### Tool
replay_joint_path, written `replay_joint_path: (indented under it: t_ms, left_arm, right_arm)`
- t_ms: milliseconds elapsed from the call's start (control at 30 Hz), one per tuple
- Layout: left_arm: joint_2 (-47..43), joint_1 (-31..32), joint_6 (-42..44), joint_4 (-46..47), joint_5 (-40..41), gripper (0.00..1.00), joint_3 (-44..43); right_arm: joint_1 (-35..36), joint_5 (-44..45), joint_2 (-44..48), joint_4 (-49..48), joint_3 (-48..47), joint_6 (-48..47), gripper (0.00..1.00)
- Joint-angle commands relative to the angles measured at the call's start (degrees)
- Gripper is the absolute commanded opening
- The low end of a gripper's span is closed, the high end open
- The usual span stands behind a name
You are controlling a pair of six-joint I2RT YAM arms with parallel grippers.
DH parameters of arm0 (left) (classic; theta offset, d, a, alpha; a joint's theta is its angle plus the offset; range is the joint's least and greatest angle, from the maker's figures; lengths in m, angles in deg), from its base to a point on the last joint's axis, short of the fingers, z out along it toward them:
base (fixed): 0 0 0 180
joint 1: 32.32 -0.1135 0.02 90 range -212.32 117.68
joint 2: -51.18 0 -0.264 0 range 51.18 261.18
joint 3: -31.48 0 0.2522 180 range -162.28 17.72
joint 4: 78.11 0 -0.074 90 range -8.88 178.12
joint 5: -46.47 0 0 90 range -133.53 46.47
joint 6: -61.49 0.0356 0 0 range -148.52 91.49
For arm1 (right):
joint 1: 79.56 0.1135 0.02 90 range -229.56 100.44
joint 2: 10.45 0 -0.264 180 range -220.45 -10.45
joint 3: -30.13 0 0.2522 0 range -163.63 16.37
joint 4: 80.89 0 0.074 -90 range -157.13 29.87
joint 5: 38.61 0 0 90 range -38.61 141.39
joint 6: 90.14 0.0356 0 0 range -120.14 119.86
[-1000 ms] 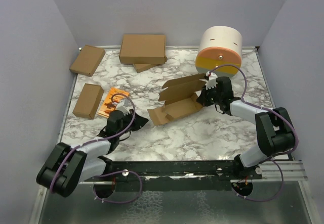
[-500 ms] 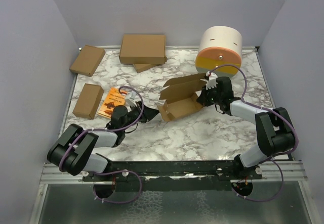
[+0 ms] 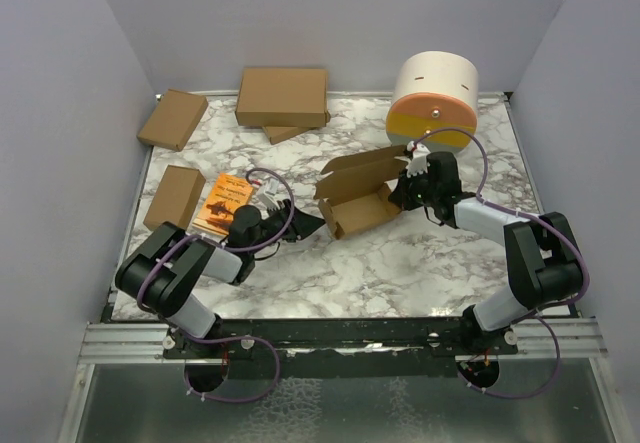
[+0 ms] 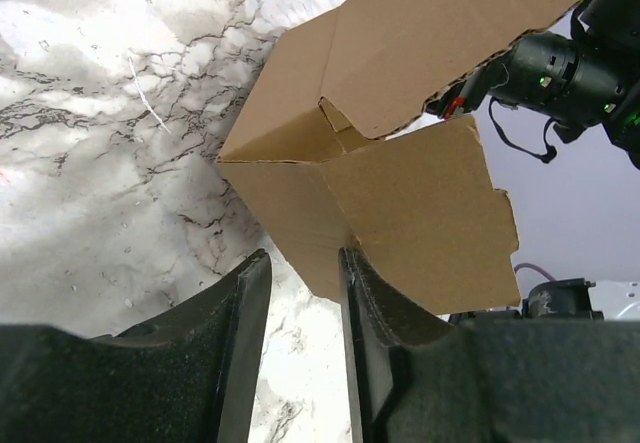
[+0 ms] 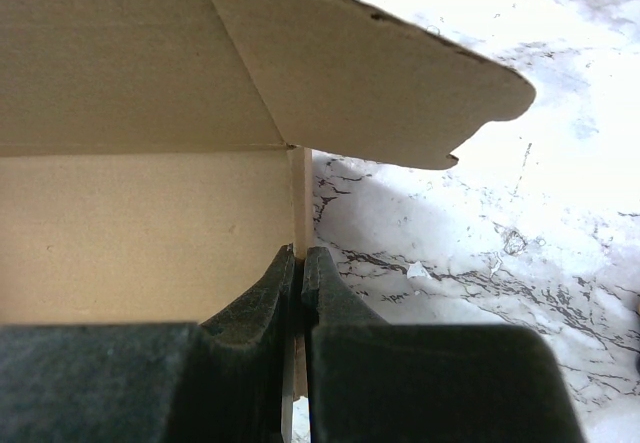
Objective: Fold the paper box
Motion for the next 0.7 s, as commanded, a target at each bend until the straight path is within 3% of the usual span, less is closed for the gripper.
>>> replay_joint_path:
  t_ms: [0,167,400,667]
  left_arm:
    - [1.48,0.67,-1.27,4.59,-1.18,0.39,-1.39]
    - [1.89,1.91,-0.94,2.71,-0.13,0.46,-3.26]
    - [4.0,4.16,-2.09,2.36,3.08,0.48,-4.77]
    - [1.05,6.78,-1.76,-7.34,11.05,0.56,-6.35]
  right_arm:
    - [0.22,-0.64,-0.66,-0.37,-0.57,0.43,0.01]
    - [0.22,-0.64,-0.68,-0.41,-0.59,0.44,0.01]
    - [0.22,-1.05,-0.62,-0.49,-0.47,0.52,0.01]
    - [0.18,-1.34,-0.16,-0.5,-0.48,0.61,0.01]
